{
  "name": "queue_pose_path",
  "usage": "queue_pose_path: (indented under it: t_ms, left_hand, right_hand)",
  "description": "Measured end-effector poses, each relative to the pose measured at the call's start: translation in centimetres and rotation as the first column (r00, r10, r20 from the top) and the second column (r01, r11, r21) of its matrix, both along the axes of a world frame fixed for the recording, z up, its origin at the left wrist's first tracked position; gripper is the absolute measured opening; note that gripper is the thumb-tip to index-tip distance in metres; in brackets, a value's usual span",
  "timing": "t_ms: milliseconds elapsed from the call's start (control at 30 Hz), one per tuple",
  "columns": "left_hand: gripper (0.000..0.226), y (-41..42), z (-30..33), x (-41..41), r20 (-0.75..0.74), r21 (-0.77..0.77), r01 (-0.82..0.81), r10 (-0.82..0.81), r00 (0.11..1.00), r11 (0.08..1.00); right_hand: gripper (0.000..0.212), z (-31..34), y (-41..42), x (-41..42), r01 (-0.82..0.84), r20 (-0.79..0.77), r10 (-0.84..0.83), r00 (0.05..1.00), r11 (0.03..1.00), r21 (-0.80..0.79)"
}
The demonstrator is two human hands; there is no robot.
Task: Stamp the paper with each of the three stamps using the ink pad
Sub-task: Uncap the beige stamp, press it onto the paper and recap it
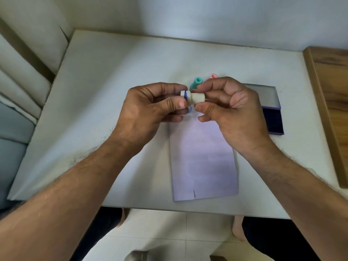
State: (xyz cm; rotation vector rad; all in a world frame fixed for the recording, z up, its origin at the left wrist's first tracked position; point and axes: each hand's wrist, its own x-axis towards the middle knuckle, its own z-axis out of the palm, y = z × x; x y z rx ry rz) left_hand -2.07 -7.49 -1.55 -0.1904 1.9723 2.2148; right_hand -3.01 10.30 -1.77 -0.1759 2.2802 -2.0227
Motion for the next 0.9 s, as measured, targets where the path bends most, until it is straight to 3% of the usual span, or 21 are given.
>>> queue_pose_path:
  t_ms: [167,267,367,467,567,733,900]
  left_hand:
    - [0.019,0.0,0.1,0.1,0.019,0.003,0.011,-0.011,1.0,1.0]
    - [0.019,0.0,0.1,0.0,0.029,0.003,0.018,-0.018,0.999,1.0]
    - [0.017,0.0,0.1,0.0,0.04,0.018,0.022,-0.023,0.999,1.0]
    - [0.017,-0.1,0.1,0.0,0.045,0.042,0.024,-0.026,0.999,0.999]
    - [0.018,-0.3,0.1,0.0,0.047,0.053,0.027,-0.029,0.998,0.998]
    - [0.026,-0.4,0.0,-0.1,0.039,0.058,0.025,-0.027,0.999,0.998]
    - [0.027,-0.6,0.0,-0.1,-0.014,0.072,0.003,-0.002,1.0,0.997]
  right_hand:
    - [0.024,0.1,0.1,0.4,0.076,-0.231,-0.011,0.973,0.959,0.272]
    - [0.022,0.0,0.4,0.8,0.14,-0.422,0.057,0.905,0.897,0.42]
    - [0.02,-0.6,0.8,0.8,0.215,-0.593,0.123,0.796,0.858,0.467]
    - [0.022,-0.8,1.0,0.7,0.227,-0.641,0.144,0.754,0.859,0.459]
    - [0.027,-0.5,0.7,0.8,0.189,-0.56,0.084,0.824,0.891,0.413]
    - [0.031,0.2,0.2,0.6,0.052,-0.203,-0.017,0.979,0.984,0.169]
    - [0.018,0.8,-0.7,0.5,0.082,0.197,-0.039,0.98,0.973,-0.217]
